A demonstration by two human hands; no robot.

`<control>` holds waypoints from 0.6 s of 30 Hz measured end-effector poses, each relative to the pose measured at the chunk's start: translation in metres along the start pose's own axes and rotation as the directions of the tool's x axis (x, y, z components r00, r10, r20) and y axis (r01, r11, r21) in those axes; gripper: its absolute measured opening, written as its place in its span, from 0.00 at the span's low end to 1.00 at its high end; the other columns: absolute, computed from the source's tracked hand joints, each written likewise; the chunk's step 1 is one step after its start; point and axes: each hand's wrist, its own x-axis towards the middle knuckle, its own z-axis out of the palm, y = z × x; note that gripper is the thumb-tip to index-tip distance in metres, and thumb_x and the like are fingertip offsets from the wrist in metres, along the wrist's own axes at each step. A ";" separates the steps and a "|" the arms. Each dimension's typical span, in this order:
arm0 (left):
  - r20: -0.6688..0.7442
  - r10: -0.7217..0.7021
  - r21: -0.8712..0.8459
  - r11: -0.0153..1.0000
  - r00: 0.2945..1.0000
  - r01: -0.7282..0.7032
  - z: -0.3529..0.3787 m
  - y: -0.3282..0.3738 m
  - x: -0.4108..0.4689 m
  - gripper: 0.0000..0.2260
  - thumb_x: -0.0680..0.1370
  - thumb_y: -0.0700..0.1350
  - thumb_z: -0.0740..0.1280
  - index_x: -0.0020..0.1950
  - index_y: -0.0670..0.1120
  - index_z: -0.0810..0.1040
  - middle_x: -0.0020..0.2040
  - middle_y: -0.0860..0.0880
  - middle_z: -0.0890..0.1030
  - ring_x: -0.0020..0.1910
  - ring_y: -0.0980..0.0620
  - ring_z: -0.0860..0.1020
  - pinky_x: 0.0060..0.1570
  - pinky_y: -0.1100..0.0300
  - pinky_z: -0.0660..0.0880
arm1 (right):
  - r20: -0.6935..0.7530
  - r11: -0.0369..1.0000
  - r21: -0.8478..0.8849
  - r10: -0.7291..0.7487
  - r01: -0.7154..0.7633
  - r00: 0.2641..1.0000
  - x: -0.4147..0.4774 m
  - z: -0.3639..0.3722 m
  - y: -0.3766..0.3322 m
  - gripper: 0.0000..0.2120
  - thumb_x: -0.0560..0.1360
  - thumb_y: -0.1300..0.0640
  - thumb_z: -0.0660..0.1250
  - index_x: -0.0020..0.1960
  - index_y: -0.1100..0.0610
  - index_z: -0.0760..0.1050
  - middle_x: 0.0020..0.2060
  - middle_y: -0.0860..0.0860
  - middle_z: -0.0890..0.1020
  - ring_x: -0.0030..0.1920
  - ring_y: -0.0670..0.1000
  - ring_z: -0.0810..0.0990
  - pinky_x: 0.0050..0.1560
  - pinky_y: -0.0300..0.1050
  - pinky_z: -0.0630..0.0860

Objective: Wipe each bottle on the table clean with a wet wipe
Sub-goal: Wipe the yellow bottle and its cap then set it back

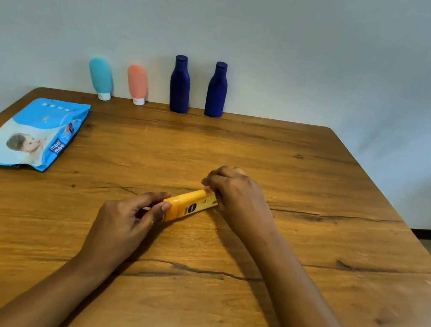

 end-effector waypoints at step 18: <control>-0.023 0.119 0.037 0.992 0.993 -0.119 0.003 -0.011 0.002 0.16 0.72 0.53 0.67 0.56 0.48 0.82 0.46 0.56 0.83 0.35 0.61 0.80 0.34 0.67 0.75 | -0.207 0.987 0.117 0.134 -0.111 0.969 -0.023 0.028 -0.046 0.13 0.72 0.64 0.69 0.55 0.58 0.79 0.50 0.52 0.81 0.50 0.50 0.76 0.47 0.42 0.77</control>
